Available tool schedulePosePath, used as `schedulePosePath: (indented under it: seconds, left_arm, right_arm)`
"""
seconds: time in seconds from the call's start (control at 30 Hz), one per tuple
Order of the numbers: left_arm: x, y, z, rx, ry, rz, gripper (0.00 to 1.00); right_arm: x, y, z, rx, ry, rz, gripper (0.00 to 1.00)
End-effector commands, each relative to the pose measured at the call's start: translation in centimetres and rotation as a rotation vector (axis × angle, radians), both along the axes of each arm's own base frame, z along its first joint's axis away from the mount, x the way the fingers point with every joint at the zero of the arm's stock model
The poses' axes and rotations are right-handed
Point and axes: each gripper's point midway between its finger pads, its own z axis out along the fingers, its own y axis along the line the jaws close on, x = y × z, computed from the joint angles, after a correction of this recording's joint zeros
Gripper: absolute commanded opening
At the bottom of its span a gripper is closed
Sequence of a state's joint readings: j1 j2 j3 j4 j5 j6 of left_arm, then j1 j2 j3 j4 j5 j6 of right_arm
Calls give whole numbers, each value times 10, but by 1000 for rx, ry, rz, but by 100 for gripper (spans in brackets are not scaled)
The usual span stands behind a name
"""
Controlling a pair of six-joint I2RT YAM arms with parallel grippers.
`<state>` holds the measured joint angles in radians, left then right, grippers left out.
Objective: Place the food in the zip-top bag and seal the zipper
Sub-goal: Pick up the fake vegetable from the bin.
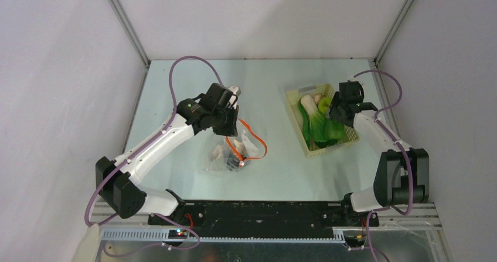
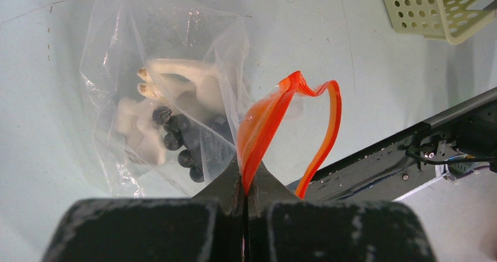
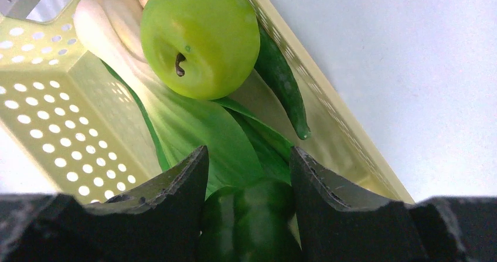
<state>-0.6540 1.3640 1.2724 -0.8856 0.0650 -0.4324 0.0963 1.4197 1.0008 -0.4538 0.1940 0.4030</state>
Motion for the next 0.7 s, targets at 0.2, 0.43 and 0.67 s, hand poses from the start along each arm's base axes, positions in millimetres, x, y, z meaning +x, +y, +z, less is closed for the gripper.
schedulePosePath:
  seconds: [0.2, 0.43, 0.67]
  left_arm:
    - [2, -5, 25, -57, -65, -30, 0]
    - [2, -7, 28, -70, -69, -34, 0]
    - [1, -8, 29, -83, -68, -38, 0]
  right_arm:
    - [5, 5, 54, 42, -170, 16, 39]
    - [1, 21, 104, 151, -319, 54, 36]
    - [-19, 87, 160, 370, -460, 255, 34]
